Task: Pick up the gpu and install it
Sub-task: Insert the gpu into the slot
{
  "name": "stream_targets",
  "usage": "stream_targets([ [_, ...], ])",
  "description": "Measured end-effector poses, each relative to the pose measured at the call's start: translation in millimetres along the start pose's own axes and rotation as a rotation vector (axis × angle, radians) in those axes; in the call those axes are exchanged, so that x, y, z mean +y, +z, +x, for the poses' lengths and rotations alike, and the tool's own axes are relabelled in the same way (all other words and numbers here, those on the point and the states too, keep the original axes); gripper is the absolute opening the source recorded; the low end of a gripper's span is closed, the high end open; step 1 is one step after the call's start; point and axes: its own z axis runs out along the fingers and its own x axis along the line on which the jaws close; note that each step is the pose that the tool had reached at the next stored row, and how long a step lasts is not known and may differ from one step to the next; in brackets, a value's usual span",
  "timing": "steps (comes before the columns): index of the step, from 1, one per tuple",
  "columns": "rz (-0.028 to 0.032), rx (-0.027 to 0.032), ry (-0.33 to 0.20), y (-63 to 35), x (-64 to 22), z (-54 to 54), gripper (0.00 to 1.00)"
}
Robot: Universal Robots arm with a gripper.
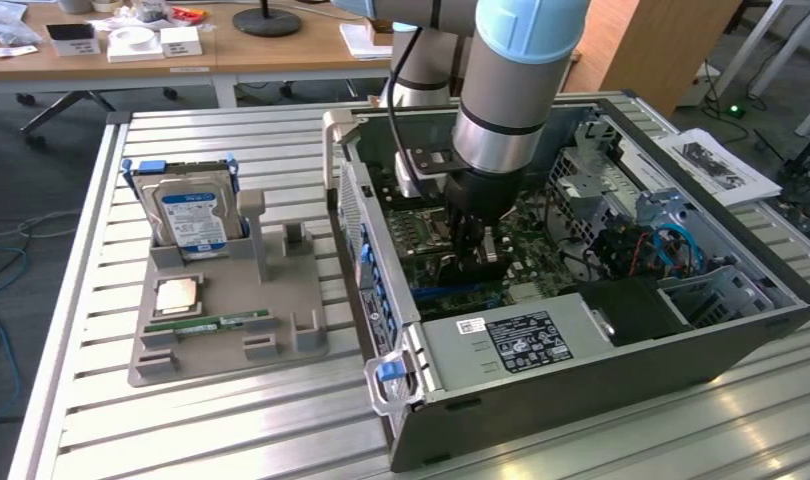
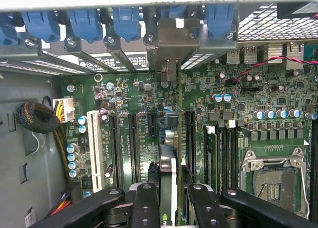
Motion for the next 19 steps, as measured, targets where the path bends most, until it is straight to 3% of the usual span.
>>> stream_targets([
  [19,-0.0011,-0.0011,-0.039,0.3,0.0,-0.5,0.27],
])
